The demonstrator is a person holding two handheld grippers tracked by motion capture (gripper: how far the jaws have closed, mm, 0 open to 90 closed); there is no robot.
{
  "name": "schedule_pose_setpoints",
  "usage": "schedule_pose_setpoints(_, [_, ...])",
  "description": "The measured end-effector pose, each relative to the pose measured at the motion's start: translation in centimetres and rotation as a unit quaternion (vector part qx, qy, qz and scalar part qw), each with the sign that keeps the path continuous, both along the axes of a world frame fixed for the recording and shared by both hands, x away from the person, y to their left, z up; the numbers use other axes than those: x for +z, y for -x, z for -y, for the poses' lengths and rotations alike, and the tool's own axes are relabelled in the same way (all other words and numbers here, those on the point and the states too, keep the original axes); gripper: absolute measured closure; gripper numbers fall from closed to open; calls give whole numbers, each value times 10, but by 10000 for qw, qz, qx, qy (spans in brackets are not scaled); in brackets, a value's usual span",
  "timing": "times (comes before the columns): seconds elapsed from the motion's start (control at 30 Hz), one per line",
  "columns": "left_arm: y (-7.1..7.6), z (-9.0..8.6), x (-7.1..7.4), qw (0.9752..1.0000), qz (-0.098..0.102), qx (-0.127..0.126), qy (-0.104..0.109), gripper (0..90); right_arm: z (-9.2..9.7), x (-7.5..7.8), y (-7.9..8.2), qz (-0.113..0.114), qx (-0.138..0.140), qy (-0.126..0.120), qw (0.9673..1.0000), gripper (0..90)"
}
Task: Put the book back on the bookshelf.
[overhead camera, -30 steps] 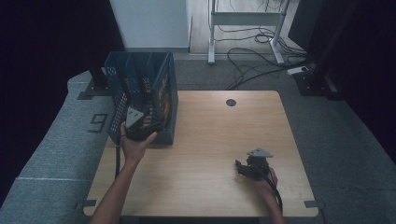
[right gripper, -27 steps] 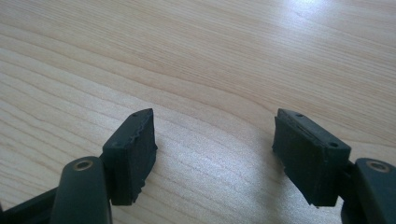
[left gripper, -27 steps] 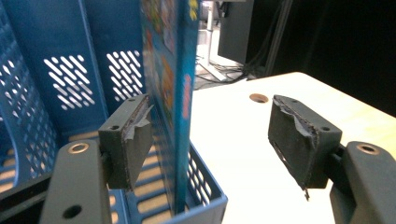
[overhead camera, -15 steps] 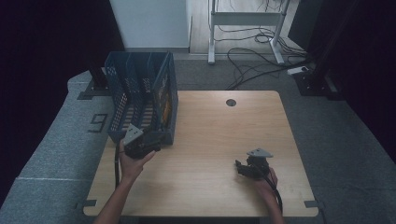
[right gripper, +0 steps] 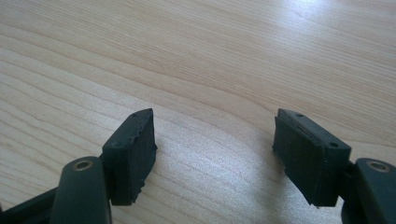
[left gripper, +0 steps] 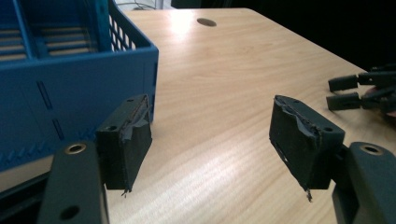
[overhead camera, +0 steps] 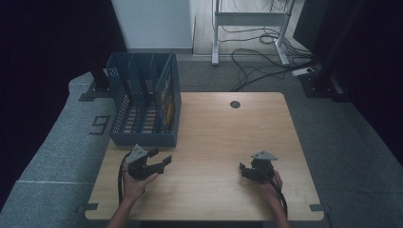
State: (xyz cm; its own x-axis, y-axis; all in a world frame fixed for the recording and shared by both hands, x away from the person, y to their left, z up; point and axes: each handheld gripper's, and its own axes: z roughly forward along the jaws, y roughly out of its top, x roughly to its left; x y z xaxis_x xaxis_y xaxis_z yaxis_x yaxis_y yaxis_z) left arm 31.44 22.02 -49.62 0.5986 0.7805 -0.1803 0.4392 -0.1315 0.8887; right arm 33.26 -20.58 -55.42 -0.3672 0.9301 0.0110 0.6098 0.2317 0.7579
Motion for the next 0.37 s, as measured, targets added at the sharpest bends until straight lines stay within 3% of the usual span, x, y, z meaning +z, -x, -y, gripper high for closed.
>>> schedule_pose_setpoints(0.13, [3,0,-4,9999,-50,-37,-118,294,0,0,0,-1,-3,0,10000,288])
schedule_pose_setpoints(0.37, [6,-4,-11,9997,-188,-138,-47,293,0,0,0,-20,-43,9,10000,268])
